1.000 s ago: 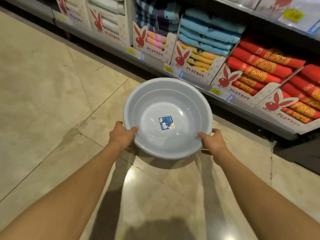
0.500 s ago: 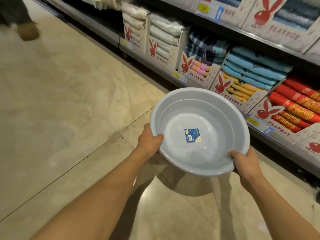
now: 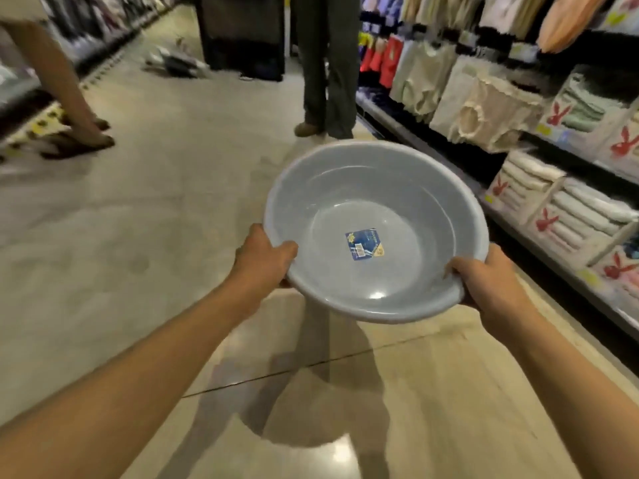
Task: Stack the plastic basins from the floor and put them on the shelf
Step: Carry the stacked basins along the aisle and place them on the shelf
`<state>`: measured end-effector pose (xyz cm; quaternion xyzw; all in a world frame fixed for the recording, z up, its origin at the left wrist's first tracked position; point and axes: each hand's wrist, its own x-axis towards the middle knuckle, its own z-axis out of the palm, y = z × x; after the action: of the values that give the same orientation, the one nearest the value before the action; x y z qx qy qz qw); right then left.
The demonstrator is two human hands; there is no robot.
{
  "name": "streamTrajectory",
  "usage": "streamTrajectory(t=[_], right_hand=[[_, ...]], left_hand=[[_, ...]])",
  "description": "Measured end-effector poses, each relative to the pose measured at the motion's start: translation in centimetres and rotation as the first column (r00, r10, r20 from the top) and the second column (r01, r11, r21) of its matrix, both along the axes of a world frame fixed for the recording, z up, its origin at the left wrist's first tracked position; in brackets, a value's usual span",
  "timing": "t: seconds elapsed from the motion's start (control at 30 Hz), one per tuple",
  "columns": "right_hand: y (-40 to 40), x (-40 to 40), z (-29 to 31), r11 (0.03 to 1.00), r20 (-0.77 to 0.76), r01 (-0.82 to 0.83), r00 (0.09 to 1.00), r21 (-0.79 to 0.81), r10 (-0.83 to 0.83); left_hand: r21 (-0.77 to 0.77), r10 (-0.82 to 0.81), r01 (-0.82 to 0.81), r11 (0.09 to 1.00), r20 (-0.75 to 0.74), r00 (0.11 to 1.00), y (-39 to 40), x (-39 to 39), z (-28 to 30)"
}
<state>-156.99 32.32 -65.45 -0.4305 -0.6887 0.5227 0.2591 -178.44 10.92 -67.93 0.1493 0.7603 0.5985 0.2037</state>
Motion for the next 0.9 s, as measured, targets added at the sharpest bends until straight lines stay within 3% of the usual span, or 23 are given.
streamTrajectory(t=[0.17,0.37,0.6,0.77,0.9], right_hand=[[-17.1,-15.8,3.4,0.951,-0.048,-0.31,0.95,-0.012,0.309],[-37.1,-29.1,4.1,0.767,-0.036,-0.638,0.77,-0.065,0.637],[-55.9,-37.0,0.2,0.466,-0.016,-0.884,0.467,-0.042,0.884],[-67.9,-37.8,-6.8,0.238,0.028,-0.969,0.237,-0.068,0.971],[-74.4,-36.4,-12.6,0.149,0.089,-0.983,0.14,-0.105,0.986]], left_hand=[[0.001,0.261,-0.261,0.965,-0.027,0.965,-23.2,-9.1,3.9],[-0.046,0.557,-0.558,0.828,-0.04,0.83,-47.2,-11.2,6.0],[-0.122,0.87,-0.88,0.458,-0.138,0.472,-66.5,-6.6,2.5],[-0.182,0.963,-0.955,0.235,-0.092,0.254,-75.2,-0.1,-4.8],[-0.295,0.981,-0.946,0.131,-0.098,0.167,-78.9,4.2,-10.5]])
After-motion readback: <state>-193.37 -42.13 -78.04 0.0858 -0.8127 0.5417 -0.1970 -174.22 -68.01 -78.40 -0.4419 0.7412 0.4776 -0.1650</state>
